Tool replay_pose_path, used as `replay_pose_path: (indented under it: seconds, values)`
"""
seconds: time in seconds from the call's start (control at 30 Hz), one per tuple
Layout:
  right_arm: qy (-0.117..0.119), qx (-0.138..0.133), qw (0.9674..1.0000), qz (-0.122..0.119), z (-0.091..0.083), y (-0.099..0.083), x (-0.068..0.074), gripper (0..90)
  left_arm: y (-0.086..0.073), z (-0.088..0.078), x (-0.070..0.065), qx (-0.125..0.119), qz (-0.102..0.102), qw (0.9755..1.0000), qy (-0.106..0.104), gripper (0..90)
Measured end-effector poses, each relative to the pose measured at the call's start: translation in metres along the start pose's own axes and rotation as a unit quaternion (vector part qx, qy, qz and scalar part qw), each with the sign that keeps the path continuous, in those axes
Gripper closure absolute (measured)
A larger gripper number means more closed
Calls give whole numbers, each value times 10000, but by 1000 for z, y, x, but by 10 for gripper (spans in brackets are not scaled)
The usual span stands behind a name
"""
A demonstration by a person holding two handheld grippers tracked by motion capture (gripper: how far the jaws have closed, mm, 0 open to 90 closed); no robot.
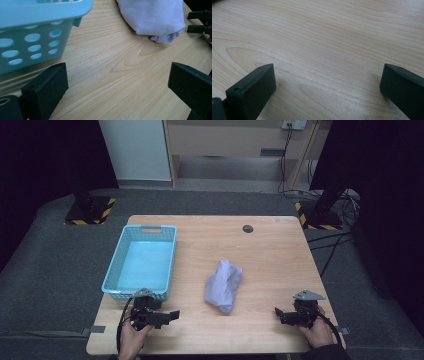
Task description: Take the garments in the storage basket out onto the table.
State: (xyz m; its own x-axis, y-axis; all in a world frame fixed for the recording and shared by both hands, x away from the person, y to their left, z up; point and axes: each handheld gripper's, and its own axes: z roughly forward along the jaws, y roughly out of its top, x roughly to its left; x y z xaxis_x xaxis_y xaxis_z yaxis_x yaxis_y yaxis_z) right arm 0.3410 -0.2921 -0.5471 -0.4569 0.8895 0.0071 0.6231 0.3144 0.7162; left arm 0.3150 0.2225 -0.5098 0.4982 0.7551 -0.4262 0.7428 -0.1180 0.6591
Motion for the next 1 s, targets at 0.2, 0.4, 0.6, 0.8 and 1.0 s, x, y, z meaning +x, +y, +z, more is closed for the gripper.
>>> replay_pose_path:
  seconds: [0.2, 0.4, 0.6, 0.8, 1.0]
  values:
    - [0, 0, 10000, 0, 0, 0, 0, 6, -2, -4, 3, 9, -1, 10000, 44, 17]
    - [0, 1, 10000, 1, 0, 0, 0, 6, -4, -6, 6, 19, -25, 10000, 67, 16]
    - [0, 0, 10000, 0, 0, 0, 0, 6, -4, -6, 8, 29, -18, 9999, 102, 16]
    - [0, 1, 10000, 1, 0, 0, 0, 6, -5, -7, 10, 7, -62, 9999, 157, 16]
    - [0, 0, 10000, 1, 0, 0, 0, 6, -6, -8, 12, 2, -80, 9997, 220, 16]
